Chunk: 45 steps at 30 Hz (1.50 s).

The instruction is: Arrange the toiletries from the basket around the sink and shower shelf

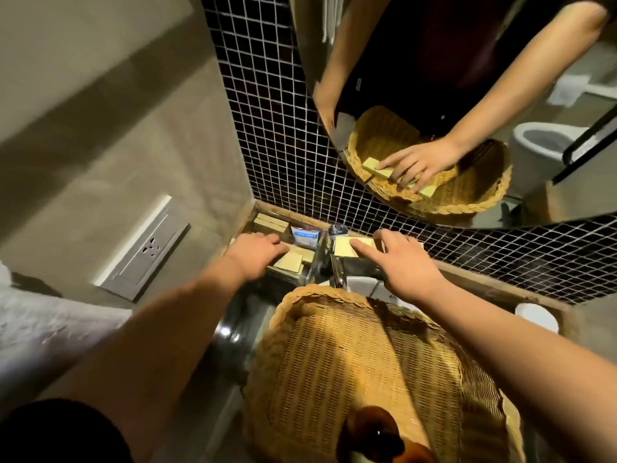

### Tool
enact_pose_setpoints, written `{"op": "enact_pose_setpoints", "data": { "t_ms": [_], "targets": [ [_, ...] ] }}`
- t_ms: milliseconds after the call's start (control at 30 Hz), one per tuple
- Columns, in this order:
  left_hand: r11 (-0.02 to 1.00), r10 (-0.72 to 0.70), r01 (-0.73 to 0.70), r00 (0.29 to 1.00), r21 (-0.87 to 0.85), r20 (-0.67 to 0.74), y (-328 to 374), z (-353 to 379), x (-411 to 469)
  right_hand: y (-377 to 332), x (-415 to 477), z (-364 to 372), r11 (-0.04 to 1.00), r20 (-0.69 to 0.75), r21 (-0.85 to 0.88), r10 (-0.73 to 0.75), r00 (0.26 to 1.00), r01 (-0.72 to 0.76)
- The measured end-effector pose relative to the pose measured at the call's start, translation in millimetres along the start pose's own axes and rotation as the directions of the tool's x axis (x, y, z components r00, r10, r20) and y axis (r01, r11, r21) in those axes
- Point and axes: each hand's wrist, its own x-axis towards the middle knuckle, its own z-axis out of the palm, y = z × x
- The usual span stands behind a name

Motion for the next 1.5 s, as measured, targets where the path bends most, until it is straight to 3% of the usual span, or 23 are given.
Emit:
{"op": "enact_pose_setpoints", "data": {
  "t_ms": [333,500,767,933,1500],
  "targets": [
    [0.998,0.048,-0.044,0.993,-0.037,0.11,-9,33,49,-5,32,-5,0.984,-0.047,0.152,0.098,0.994,-0.09],
    [0.999,0.047,-0.047,0.994,-0.012,0.094,-9,44,63,-13,38,3,0.972,-0.06,0.211,0.12,0.991,-0.105],
    [0.994,0.109,-0.11,0.985,-0.001,0.132,-12,60,78,-22,43,11,0.966,-0.16,0.255,0.079,0.984,-0.036],
    [0.993,0.104,-0.097,0.988,-0.066,0.113,-14,73,85,-23,46,18,0.964,-0.095,0.261,0.074,0.993,-0.047],
    [0.987,0.079,-0.073,0.996,-0.144,0.034,-11,90,70,-23,49,22,0.963,-0.074,0.256,0.111,0.991,-0.089]
  ]
}}
